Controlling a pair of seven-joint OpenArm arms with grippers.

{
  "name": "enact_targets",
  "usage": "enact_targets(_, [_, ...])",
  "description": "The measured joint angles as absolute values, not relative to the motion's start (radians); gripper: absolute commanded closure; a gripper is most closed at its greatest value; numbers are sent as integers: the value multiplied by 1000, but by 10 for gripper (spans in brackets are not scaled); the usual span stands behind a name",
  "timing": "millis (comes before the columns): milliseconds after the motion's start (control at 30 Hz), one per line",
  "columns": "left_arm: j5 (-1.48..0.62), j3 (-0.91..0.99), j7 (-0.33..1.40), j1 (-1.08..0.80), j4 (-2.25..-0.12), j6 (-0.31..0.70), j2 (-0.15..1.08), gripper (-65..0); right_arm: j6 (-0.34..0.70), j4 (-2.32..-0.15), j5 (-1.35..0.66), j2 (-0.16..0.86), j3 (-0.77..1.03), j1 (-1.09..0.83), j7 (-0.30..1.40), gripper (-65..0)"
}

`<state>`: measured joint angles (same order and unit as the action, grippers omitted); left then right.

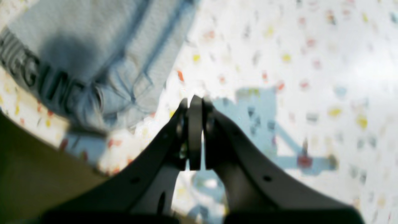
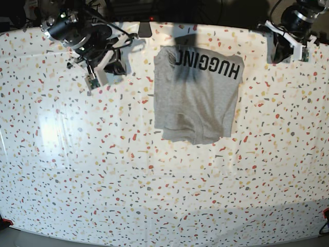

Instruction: Fold the T-shirt properly

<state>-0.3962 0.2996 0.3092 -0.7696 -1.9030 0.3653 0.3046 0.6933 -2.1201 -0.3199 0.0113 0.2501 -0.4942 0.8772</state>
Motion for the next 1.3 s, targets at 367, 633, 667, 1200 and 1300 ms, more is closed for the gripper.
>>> enact_targets(367, [-358,347,343,-982,-1903,366,304,0,693,-2149,-339,-9,354,-821,909,0])
enact_targets(633, [-361,348,306,-1009,-1741,404,304,0,693,-2032,-337,-24,360,-942,852,0])
enact_targets(667, [-358,348,279,-1007,-1695,435,304,0,693,-1988,-323,-23,360,-941,834,0])
enact_targets(1200, [-121,348,13,-605,-771,505,167,0,688,-1013,-169,170,360,-554,545,0])
enact_targets(1300, [-64,348,3,-527,-624,505,141,0,667,-822,-123,230,361,-483,434,0])
